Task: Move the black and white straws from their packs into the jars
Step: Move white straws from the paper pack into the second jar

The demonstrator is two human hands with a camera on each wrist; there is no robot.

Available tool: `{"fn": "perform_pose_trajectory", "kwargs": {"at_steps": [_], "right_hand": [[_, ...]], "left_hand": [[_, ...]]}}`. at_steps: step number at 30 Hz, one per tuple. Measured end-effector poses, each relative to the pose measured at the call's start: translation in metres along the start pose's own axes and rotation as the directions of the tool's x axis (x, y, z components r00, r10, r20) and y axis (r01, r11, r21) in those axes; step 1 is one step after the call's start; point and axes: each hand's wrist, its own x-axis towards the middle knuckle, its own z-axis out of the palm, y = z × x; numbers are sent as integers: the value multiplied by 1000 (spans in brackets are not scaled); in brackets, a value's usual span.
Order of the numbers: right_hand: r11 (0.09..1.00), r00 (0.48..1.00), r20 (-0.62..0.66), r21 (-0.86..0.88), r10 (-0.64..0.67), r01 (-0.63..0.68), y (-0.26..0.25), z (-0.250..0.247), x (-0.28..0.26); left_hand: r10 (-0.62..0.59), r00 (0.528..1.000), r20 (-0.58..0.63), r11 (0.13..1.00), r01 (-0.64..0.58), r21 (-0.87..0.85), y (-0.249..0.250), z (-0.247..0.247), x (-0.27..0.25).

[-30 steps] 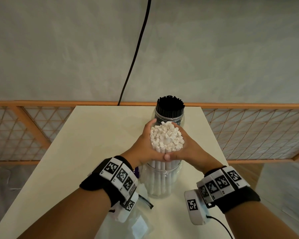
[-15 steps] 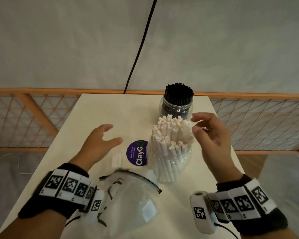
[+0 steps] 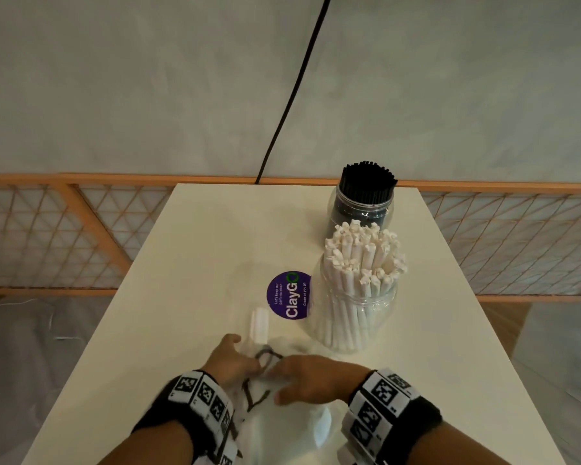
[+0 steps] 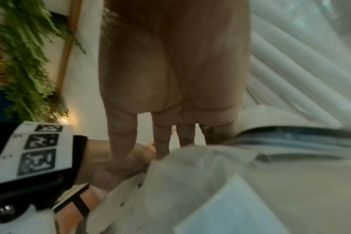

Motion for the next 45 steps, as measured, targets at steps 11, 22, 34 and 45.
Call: {"fn": "perform_pose_trajectory", "kwargs": {"at_steps": [11, 22, 34, 45], "right_hand": [[774, 804, -587, 550, 93, 312, -5, -27, -2], [713, 491, -854, 452, 172, 536, -35, -79, -56], [749, 188, -957, 291, 222, 595, -4, -130, -144], [842, 172, -980, 173, 97, 511, 2, -150, -173]], "left_hand": [[503, 841, 196, 864, -491, -112, 56, -24, -45], [501, 857, 125, 844, -515, 148, 49, -54, -29], [651, 756, -72, 743, -614, 265, 120, -13, -55], [685, 713, 152, 703, -701, 121, 189, 31, -51]]}}
